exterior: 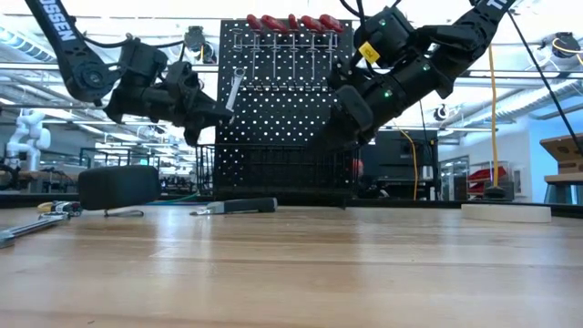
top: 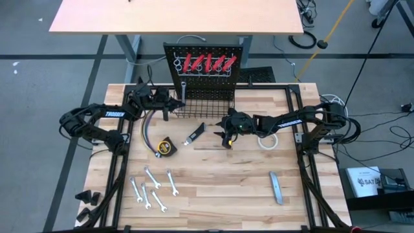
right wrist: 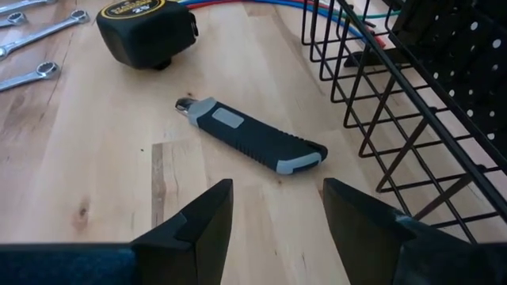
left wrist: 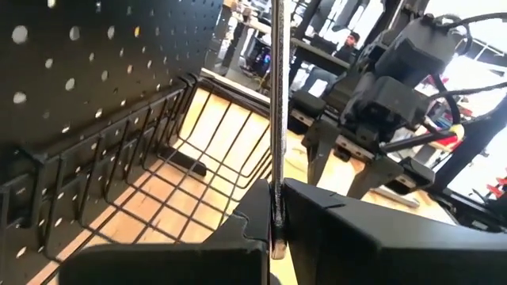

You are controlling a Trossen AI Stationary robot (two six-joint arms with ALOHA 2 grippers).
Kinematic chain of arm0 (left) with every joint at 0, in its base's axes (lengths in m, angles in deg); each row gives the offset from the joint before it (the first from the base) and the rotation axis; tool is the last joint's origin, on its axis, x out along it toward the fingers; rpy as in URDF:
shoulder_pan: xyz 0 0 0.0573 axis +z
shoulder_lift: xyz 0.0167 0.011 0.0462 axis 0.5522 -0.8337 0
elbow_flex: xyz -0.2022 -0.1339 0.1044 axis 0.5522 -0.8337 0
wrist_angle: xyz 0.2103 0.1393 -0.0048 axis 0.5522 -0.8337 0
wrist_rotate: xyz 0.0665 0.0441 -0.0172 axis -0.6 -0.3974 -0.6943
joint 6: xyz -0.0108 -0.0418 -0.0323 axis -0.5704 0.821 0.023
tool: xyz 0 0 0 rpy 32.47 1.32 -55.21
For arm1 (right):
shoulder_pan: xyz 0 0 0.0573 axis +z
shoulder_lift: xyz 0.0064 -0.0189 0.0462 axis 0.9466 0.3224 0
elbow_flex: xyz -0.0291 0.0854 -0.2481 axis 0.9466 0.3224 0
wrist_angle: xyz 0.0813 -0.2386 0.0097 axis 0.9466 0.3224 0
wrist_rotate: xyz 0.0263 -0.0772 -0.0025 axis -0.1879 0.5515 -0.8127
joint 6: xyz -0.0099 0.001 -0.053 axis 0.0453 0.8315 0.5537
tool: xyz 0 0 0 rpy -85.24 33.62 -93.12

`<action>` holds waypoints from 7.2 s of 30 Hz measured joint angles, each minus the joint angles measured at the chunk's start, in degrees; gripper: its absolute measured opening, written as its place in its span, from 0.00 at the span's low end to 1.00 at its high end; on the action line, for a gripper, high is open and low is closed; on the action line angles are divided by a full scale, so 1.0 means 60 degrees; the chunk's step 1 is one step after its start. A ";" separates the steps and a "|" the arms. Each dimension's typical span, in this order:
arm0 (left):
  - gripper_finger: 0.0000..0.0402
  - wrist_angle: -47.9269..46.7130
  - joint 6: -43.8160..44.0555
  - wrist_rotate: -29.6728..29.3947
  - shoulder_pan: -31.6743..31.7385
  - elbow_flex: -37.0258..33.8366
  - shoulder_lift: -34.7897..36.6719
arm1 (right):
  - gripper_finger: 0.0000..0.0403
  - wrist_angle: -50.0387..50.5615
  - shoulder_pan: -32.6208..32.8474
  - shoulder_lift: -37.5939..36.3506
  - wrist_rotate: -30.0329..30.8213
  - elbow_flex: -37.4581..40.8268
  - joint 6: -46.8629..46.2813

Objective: Hang tools onto peg board
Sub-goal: Hang the wrench on the peg board

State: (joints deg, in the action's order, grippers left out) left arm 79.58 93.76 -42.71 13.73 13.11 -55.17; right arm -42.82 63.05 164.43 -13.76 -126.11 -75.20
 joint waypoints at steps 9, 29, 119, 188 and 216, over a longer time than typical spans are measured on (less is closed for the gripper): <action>0.04 0.0104 -0.0169 -0.0275 0.0230 -0.0116 0.0000 | 0.47 0.0188 0.0122 -0.0004 0.0036 0.0004 -0.0401; 0.04 -0.0441 0.0425 -0.0846 0.0568 0.0069 0.0000 | 0.47 0.0025 0.0171 0.0007 -0.0004 0.0016 -0.0506; 0.46 -0.7430 0.4144 -0.7801 -1.2837 -0.1151 0.4736 | 0.45 -0.0434 0.3399 0.4351 -0.1279 -0.4759 0.0089; 0.46 -0.8908 0.4647 -0.9577 -1.4506 -0.1144 0.4696 | 0.00 -0.0888 0.2393 0.7730 -0.2240 -0.8919 -0.0468; 0.46 -0.8909 0.4638 -0.9533 -1.4506 -0.1142 0.4696 | 0.00 -0.1636 0.2368 0.8196 -0.1946 -0.9064 -0.0986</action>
State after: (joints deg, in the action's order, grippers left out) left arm 26.12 121.59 -99.91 -73.31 6.26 -27.00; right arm -52.63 77.25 213.60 -25.43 -180.49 -81.12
